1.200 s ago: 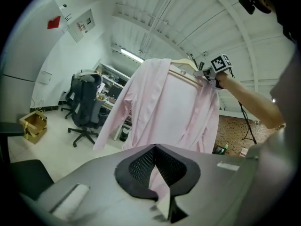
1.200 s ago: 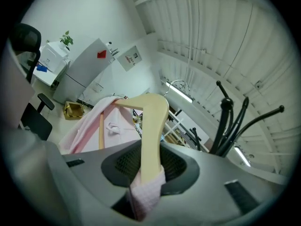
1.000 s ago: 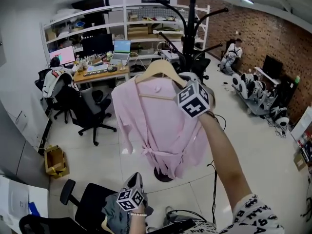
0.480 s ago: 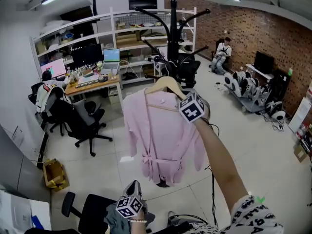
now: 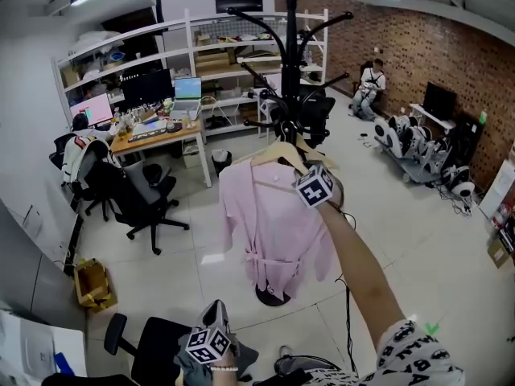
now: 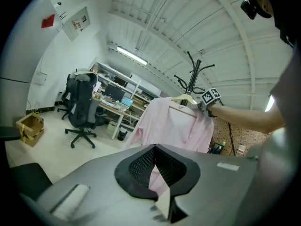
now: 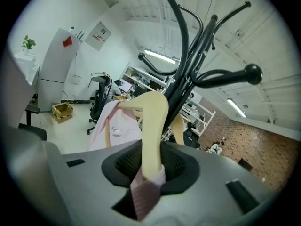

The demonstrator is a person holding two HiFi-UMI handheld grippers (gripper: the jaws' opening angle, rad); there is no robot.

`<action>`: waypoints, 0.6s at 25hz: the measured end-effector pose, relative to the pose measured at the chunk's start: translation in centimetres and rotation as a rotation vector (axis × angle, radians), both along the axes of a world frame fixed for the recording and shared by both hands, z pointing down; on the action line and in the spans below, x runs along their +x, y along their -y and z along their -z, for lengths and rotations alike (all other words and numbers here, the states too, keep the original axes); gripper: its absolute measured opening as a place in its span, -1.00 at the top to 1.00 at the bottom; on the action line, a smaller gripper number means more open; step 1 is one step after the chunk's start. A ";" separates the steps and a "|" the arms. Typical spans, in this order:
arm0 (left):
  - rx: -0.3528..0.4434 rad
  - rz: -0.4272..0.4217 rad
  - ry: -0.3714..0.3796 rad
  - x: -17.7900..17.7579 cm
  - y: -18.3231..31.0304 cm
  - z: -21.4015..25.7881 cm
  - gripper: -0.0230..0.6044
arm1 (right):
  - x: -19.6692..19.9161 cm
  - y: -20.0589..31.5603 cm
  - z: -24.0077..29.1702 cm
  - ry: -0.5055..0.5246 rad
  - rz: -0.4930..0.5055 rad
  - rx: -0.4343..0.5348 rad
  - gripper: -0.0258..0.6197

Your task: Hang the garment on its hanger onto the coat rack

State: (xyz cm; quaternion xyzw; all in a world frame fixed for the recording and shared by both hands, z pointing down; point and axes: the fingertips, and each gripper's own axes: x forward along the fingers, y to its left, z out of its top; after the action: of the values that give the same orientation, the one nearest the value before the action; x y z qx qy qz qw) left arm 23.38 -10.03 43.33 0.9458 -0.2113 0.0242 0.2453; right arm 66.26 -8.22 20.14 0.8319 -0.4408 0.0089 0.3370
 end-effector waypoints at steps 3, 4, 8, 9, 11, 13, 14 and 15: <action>0.002 -0.006 -0.009 -1.0 -0.6 0.6 0.92 | 0.2 0.1 -0.4 -0.002 -0.006 -0.001 0.56; 0.001 -0.011 -0.013 -1.3 -0.9 0.7 0.92 | 0.1 0.0 -0.2 0.002 -0.010 0.008 0.55; 0.011 -0.044 -0.015 -1.6 -2.4 1.4 0.92 | -1.3 -1.4 2.3 0.027 -0.001 0.119 0.19; 0.014 -0.050 -0.015 -1.5 -2.9 1.6 0.92 | -2.2 -2.3 3.0 0.024 0.014 0.140 0.18; 0.019 -0.059 -0.009 -1.5 -3.8 1.8 0.92 | -4.7 -4.8 3.9 0.013 0.053 0.178 0.19; 0.028 -0.072 0.006 -1.1 -4.6 2.1 0.92 | -7.3 -7.7 4.0 0.022 0.099 0.223 0.21; 0.034 -0.081 0.016 -0.7 -5.0 2.3 0.92 | -8.6 -9.2 3.8 0.040 0.123 0.251 0.35; 0.043 -0.092 0.025 -0.3 -5.6 2.5 0.92 | -10.0 -10.6 3.4 0.066 0.148 0.282 0.54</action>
State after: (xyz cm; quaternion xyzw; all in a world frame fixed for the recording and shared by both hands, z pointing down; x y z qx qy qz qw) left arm 23.11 -4.48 40.79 0.9592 -0.1714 0.0429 0.2210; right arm 56.24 2.43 16.73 0.8354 -0.5087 -0.0506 0.2022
